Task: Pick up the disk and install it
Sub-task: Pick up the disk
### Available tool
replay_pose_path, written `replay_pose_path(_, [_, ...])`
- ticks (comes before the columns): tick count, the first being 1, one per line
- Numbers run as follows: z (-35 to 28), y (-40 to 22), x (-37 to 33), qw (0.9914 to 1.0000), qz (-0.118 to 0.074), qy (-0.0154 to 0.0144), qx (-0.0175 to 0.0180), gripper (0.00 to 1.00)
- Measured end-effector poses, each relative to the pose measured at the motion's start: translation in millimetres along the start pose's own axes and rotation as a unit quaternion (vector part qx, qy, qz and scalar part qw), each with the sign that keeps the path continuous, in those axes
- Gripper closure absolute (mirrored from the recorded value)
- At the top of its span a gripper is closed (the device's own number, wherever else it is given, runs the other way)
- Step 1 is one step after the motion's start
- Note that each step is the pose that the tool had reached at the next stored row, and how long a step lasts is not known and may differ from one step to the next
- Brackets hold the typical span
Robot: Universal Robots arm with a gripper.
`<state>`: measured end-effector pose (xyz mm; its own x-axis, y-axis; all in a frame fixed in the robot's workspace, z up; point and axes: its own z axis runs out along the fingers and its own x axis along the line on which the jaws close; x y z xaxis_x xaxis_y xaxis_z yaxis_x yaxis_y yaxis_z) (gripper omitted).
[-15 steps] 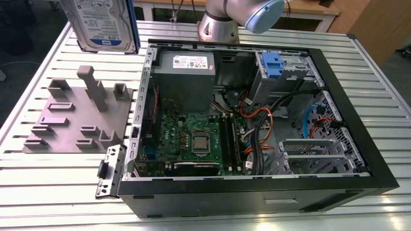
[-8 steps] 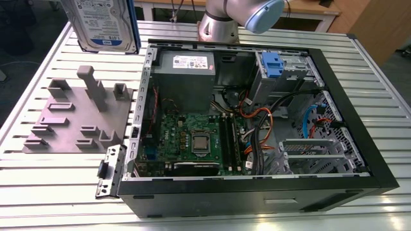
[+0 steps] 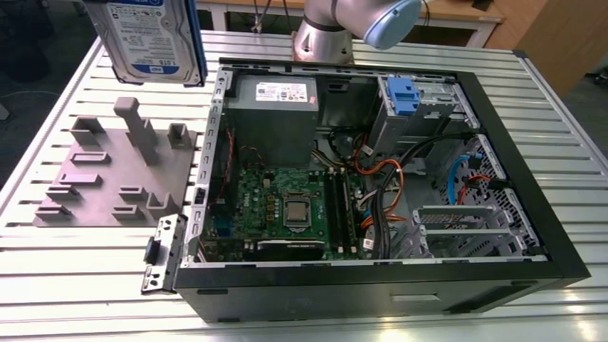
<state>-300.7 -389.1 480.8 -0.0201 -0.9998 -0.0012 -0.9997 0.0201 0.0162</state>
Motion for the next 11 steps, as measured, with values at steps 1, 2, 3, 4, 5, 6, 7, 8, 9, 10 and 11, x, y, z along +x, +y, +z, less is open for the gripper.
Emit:
replay_pose_path(1, [0.0, -0.5, 0.7, 1.0, 0.0, 0.0012, 0.0001, 0.64])
replay_pose_path(2, [0.0, -1.0, 1.3, 1.0, 0.0, 0.0024, 0.0001, 0.64])
replay_pose_path(3, [0.0, -1.8, 1.7, 0.99999, 0.0, 0.0035, 0.0001, 0.64])
replay_pose_path(4, [0.0, -2.6, 1.9, 0.99999, 0.0, 0.0038, 0.0001, 0.64])
replay_pose_path(5, [0.0, -3.3, 1.9, 0.99999, 0.0, 0.0038, 0.0001, 0.64])
replay_pose_path(6, [0.0, -4.3, 1.9, 0.99999, 0.0, 0.0038, 0.0001, 0.64])
replay_pose_path(7, [0.1, -5.2, 1.8, 0.99999, 0.0, 0.0039, 0.0001, 0.64])
replay_pose_path(8, [0.0, -6.0, 1.8, 0.99999, 0.0, 0.0039, 0.0, 0.64])
replay_pose_path(9, [0.0, -6.7, 1.8, 0.99999, 0.0, 0.0039, 0.0001, 0.64])
replay_pose_path(10, [0.1, -7.4, 1.8, 0.99999, 0.0, 0.0039, 0.0001, 0.64])
replay_pose_path(11, [0.1, -7.9, 1.8, 0.99999, 0.0, 0.0038, 0.0001, 0.64])
